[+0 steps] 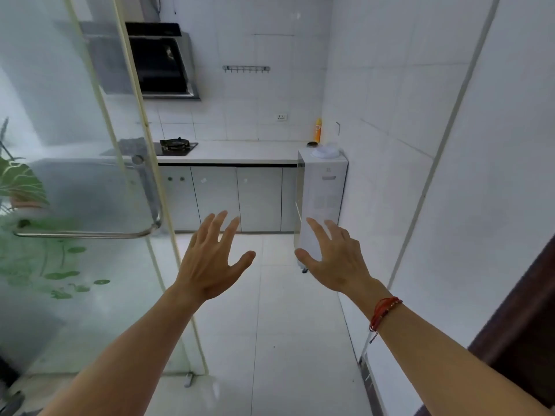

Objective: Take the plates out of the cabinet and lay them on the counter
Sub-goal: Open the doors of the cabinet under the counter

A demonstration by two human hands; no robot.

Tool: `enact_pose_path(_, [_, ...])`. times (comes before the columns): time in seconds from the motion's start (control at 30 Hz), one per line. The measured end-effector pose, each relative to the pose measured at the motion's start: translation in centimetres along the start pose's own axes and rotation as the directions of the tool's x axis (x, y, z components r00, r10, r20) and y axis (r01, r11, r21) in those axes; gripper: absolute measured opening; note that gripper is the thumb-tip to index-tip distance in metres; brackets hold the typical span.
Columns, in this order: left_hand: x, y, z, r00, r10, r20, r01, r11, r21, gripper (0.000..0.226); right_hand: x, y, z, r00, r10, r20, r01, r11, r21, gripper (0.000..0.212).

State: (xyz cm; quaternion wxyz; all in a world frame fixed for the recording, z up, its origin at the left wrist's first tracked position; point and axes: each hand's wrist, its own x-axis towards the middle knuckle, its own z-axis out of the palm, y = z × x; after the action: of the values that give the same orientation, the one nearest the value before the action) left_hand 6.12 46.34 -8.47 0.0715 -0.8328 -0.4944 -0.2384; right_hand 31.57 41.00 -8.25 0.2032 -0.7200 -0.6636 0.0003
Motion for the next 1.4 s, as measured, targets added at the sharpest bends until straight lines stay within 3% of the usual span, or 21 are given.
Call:
enact_pose_path(0.57, [21.3,-8.3,13.0,0.99,-0.126,0.065,0.124,0.992,0.024,0.082,27.5,5.9,8.6,0.989,-0.083,0.122,0.085,0.996,-0.006,0.077])
enact_pose_path(1.4, [48.0,-28.7,32.3,0.969,-0.191,0.155,0.202,0.978,-0.053,0.079,63.0,5.5,25.7,0.967,-0.044,0.252,0.054,0.998,-0.034,0.073])
